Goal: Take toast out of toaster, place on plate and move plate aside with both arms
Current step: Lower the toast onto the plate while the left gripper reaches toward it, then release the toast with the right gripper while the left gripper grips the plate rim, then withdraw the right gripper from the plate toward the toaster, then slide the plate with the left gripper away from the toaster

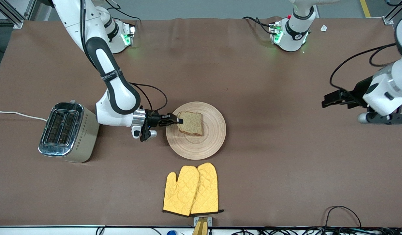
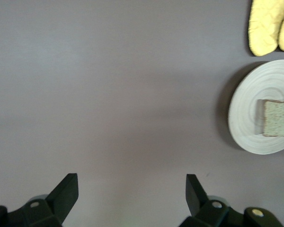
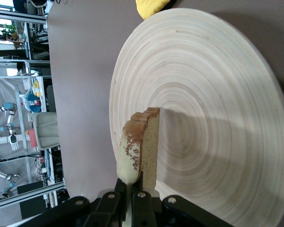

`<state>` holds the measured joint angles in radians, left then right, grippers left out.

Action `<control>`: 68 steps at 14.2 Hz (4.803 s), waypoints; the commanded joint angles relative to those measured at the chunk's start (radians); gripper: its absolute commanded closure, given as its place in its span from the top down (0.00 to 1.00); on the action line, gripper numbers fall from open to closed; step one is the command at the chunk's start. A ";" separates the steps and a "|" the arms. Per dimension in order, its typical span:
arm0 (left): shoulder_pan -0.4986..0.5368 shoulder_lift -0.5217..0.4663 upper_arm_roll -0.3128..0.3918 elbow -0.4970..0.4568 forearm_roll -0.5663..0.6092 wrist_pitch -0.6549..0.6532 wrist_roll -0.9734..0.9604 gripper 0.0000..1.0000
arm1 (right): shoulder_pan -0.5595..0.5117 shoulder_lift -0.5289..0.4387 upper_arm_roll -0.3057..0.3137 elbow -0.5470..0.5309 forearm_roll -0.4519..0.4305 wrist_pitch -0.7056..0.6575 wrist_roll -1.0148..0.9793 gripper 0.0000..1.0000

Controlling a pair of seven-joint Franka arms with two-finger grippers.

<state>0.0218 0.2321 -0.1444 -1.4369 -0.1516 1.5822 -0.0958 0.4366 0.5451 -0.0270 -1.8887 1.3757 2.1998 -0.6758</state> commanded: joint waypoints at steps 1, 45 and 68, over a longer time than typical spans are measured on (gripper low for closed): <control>-0.039 0.067 -0.004 -0.011 -0.029 0.096 -0.002 1.00 | -0.004 0.015 0.007 -0.016 0.039 0.031 -0.071 0.00; -0.273 0.569 -0.060 -0.315 -1.250 0.670 0.846 0.17 | -0.288 -0.436 -0.037 0.080 -0.924 -0.369 0.470 0.75; 0.315 0.368 -0.058 -0.353 -0.843 0.306 0.847 0.01 | -0.430 -0.586 -0.027 0.404 -1.297 -0.780 0.694 1.00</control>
<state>0.2739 0.6322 -0.1895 -1.7655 -1.0334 1.9204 0.7388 -0.0015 -0.0448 -0.0620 -1.4846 0.0790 1.4013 -0.0629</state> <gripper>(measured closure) 0.903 0.000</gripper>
